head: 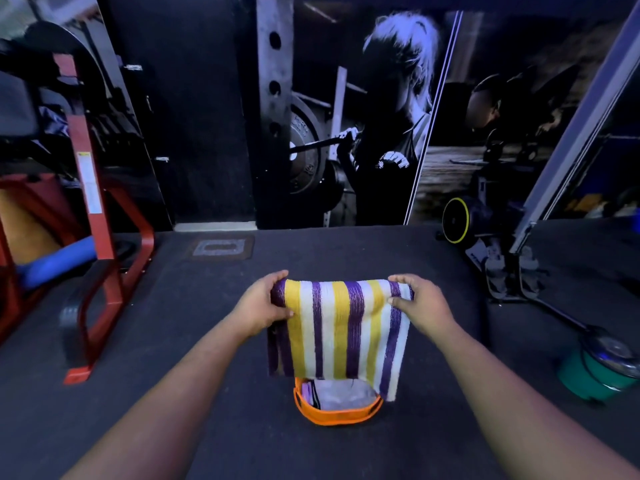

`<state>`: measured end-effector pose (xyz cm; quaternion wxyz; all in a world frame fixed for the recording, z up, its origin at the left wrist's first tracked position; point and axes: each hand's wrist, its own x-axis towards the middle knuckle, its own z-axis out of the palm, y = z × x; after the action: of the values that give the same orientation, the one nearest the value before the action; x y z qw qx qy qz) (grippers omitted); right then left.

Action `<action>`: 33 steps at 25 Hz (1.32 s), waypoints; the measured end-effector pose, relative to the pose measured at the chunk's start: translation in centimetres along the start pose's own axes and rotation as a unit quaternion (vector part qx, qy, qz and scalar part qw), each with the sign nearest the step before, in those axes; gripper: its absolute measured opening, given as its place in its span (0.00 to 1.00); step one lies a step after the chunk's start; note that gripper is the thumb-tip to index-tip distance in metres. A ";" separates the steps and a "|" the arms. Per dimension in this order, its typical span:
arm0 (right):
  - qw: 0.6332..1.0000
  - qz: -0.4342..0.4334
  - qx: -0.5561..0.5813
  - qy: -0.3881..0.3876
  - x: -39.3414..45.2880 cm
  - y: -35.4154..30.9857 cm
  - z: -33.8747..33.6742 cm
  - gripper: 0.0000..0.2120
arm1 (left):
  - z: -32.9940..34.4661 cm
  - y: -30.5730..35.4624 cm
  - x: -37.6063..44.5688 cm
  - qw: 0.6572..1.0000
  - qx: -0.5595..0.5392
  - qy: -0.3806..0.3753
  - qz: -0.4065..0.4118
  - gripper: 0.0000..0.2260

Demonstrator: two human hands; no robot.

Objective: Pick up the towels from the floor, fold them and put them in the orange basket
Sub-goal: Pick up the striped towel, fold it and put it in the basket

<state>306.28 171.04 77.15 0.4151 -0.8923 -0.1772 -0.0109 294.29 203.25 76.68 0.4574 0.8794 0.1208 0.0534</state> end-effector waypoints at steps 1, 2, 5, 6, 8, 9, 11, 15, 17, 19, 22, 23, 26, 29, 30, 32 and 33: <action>0.999 -0.002 -0.034 0.007 -0.2 -0.2 -0.1 0.18 | 0.1 0.1 0.2 0.997 0.080 0.017 0.011 0.38; 0.998 0.000 -0.063 0.010 -0.3 -0.4 -0.2 0.17 | 0.2 0.2 0.4 0.989 0.140 0.037 0.026 0.34; 0.989 -0.006 -0.146 0.011 -1.0 -0.8 -0.7 0.09 | -0.1 0.2 0.8 0.971 0.222 0.076 0.036 0.21; 0.986 -0.013 -0.164 0.012 -1.0 -0.5 -0.6 0.08 | -0.4 0.5 0.9 0.964 0.253 0.076 0.022 0.18; 0.988 -0.040 -0.148 0.027 -0.7 0.3 -0.2 0.07 | -0.9 0.6 1.3 0.949 0.306 0.069 -0.019 0.13; 0.993 -0.042 -0.098 0.042 -0.3 0.8 -0.2 0.07 | -1.1 0.5 1.6 0.958 0.276 0.068 -0.028 0.10; 0.991 -0.002 0.119 0.065 0.5 0.6 -1.0 0.09 | -1.6 1.3 2.1 0.997 0.010 0.072 -0.016 0.10; 0.880 0.068 0.469 -0.038 1.0 0.4 -1.5 0.33 | 0.1 5.2 2.8 0.927 -0.372 0.039 -0.031 0.05; 0.908 0.085 0.382 -0.153 0.2 2.0 0.2 0.41 | 1.5 6.9 4.7 0.922 -0.379 0.065 -0.046 0.07; 0.909 0.113 0.368 -0.157 0.6 4.0 1.4 0.25 | 2.2 8.3 6.8 0.918 -0.375 0.111 -0.069 0.08; 0.837 0.187 0.510 -0.072 3.7 4.2 0.8 0.08 | 1.9 6.6 8.4 0.903 -0.418 0.060 -0.080 0.17; 0.824 0.201 0.526 -0.063 5.1 4.2 0.3 0.08 | 2.8 5.0 8.1 0.915 -0.395 -0.015 -0.079 0.23; 0.848 0.209 0.483 -0.062 9.0 5.7 -0.5 0.13 | 6.6 1.0 6.2 0.954 -0.249 -0.122 -0.110 0.34; 0.884 0.223 0.406 -0.059 11.4 8.0 -1.0 0.20 | 9.1 1.7 8.8 0.920 -0.353 0.061 -0.161 0.22; 0.888 0.236 0.388 -0.075 11.7 8.9 -1.0 0.25 | 9.7 2.4 9.8 0.904 -0.377 0.101 -0.173 0.21; 0.890 0.222 0.374 -0.140 12.0 10.5 -1.1 0.35 | 10.7 2.8 11.0 0.907 -0.358 0.148 -0.169 0.26; 0.896 0.193 0.361 -0.175 12.2 11.2 -0.9 0.38 | 11.2 2.4 11.4 0.914 -0.338 0.149 -0.167 0.30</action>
<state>321.46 167.44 71.54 0.6647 -0.6853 -0.0633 0.2906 307.92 196.05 72.01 0.7063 0.6214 0.3070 0.1442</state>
